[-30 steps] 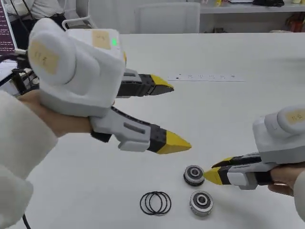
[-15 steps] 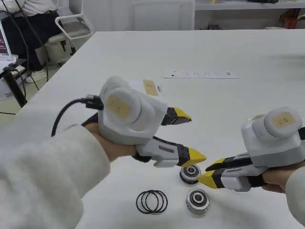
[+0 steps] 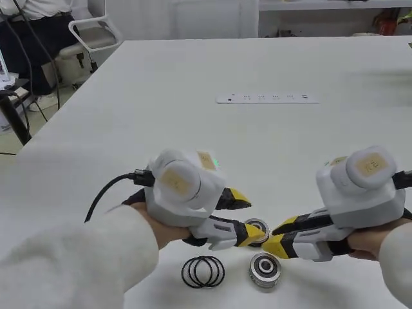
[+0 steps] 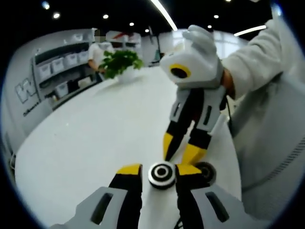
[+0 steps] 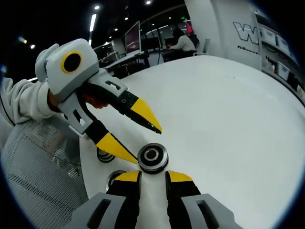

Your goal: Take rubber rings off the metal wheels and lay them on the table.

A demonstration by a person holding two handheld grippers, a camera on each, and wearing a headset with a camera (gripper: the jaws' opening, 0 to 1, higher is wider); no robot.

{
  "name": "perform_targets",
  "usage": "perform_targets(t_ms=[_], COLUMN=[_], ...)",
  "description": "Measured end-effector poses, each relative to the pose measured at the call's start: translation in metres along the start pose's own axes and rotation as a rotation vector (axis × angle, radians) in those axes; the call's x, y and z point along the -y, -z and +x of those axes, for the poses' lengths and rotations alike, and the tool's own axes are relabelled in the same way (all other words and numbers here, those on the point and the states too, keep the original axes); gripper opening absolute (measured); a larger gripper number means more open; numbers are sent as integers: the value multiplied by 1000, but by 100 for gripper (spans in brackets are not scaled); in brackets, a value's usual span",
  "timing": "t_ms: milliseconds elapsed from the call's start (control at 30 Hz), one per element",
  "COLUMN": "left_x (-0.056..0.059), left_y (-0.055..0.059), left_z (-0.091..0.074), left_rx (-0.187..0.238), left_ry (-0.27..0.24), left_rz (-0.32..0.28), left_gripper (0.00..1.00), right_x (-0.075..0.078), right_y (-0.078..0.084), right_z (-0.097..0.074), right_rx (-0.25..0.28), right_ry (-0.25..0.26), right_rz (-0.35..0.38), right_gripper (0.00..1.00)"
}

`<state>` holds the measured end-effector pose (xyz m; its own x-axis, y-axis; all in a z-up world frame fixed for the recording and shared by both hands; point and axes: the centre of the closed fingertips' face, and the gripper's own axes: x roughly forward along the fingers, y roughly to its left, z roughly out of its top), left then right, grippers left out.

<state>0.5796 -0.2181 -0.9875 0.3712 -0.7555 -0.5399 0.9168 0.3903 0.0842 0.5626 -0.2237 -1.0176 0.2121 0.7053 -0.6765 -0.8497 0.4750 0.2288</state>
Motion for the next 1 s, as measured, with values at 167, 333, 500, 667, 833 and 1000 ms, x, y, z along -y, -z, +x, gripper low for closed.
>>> perform_targets(t_ms=[167,333,500,667,833,1000], left_x=[7,5,6,5,5,5], left_y=[8,15,11,10,11,11], left_z=[5,4,3,3,3,3], left_rx=[-24,-38,-10,8,6,3], left_ry=[25,27,8,4,6,5], left_rz=[10,-77,-56,-92,-92,-88], left_gripper=[17,18,14,14,14,14], right_x=[-1,1,1,1,5,7], right_y=[-3,-3,-1,-1,0,0], right_z=[2,4,5,4,3,2], right_rx=[16,19,20,10,-2,-10], right_ry=[-1,5,3,18,35,52], right_rz=[-13,-32,-70,-146,-162,-154], right_gripper=[17,17,15,12,1,0])
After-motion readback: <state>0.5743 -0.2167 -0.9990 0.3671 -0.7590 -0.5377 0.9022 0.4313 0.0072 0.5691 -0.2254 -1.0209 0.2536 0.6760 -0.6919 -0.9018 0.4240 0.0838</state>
